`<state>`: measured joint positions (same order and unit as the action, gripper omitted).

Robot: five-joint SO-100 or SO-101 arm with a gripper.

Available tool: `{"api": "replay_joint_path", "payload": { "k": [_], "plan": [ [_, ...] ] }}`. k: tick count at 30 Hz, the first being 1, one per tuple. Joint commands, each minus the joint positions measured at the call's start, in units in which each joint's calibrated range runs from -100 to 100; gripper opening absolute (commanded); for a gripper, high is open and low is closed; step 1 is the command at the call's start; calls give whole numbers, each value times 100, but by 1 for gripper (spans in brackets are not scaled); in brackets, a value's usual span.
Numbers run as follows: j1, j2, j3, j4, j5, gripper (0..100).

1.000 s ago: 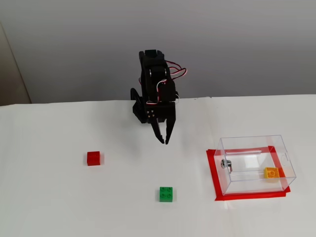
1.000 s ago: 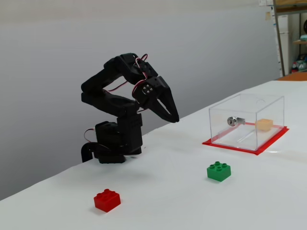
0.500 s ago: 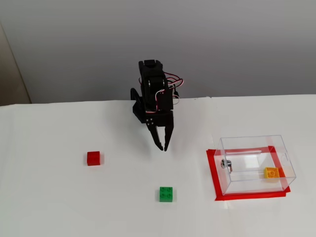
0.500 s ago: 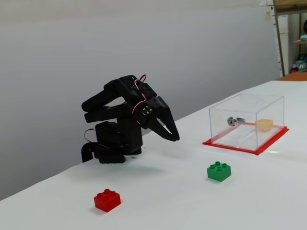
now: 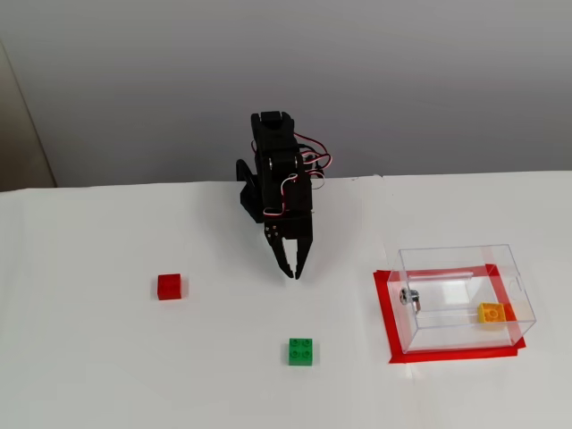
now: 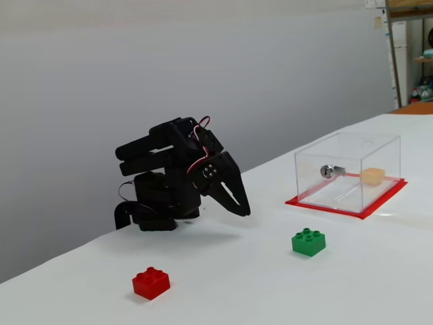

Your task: Pick the yellow lego brick and place it into the transparent box

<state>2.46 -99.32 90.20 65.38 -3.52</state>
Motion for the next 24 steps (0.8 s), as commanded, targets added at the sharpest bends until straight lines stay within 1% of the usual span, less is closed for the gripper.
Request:
{"api": "replay_joint_path", "payload": {
  "k": [1, 9, 24],
  "plan": [
    [-102, -42, -24, 15, 305, 1],
    [-383, -42, 121, -2, 493, 1],
    [-375, -42, 437, -2, 446, 1]
  ]
}}
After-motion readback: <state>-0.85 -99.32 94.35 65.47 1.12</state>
